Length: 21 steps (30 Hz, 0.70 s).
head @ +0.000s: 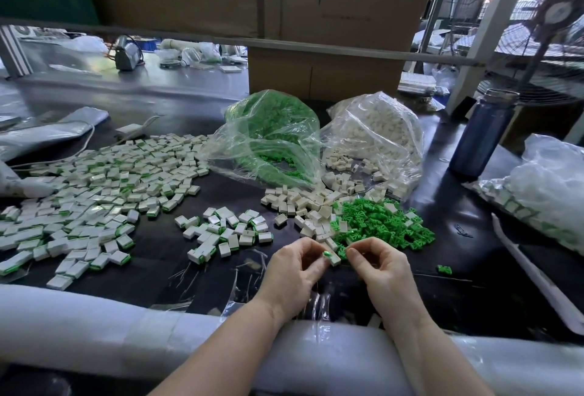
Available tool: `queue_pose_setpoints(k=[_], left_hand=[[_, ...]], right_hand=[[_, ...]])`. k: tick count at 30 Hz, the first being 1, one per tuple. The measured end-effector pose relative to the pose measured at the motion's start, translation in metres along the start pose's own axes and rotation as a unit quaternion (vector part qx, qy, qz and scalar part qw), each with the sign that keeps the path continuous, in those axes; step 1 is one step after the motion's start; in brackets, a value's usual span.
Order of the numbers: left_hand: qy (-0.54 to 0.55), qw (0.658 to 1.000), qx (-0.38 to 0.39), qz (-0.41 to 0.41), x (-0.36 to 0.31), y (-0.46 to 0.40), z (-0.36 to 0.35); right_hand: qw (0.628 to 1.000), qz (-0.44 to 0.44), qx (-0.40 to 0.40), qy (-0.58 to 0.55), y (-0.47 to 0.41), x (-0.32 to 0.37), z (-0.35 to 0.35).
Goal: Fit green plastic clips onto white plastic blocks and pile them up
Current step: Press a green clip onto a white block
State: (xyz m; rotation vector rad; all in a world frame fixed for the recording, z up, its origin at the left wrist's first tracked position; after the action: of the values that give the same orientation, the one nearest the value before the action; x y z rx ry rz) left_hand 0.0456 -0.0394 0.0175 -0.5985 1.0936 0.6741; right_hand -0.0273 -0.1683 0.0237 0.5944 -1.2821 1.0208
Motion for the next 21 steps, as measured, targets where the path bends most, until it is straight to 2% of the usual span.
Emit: queue_pose_setpoints(k=[4,7,9,12,21], left_hand=[[0.001,0.994,-0.103,0.028,0.008,0.003,0.019],[-0.053,0.980,-0.191,0.023,0.006,0.007,0.036],[-0.085,0.971,-0.223,0.013,0.004,0.009,0.042],[-0.133,0.964,-0.227,0.030,0.005,0.008,0.044],[-0.245,0.949,-0.152,0.124,0.018,0.001,0.032]], right_hand=[[0.996,-0.014,-0.070,0.045,0.000,-0.007,0.014],[0.990,-0.028,-0.105,0.092,0.000,-0.011,0.022],[0.985,-0.041,-0.116,0.122,-0.002,-0.014,0.025],[0.980,-0.044,-0.115,0.157,-0.002,-0.014,0.024],[0.965,-0.050,-0.057,0.250,-0.004,-0.011,0.012]])
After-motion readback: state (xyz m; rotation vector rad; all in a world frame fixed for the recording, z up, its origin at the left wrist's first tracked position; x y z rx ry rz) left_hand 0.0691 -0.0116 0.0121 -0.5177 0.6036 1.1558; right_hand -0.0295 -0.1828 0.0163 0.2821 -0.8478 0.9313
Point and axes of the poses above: each hand's wrist, its own y-axis away from the middle knuckle, its own z-axis out of the back of the hand, x = y × z, the point moved 8 cm from there along -y, towards the middle knuckle, and after that the axes turned 7 degrees about x, right-handed, at the moved point
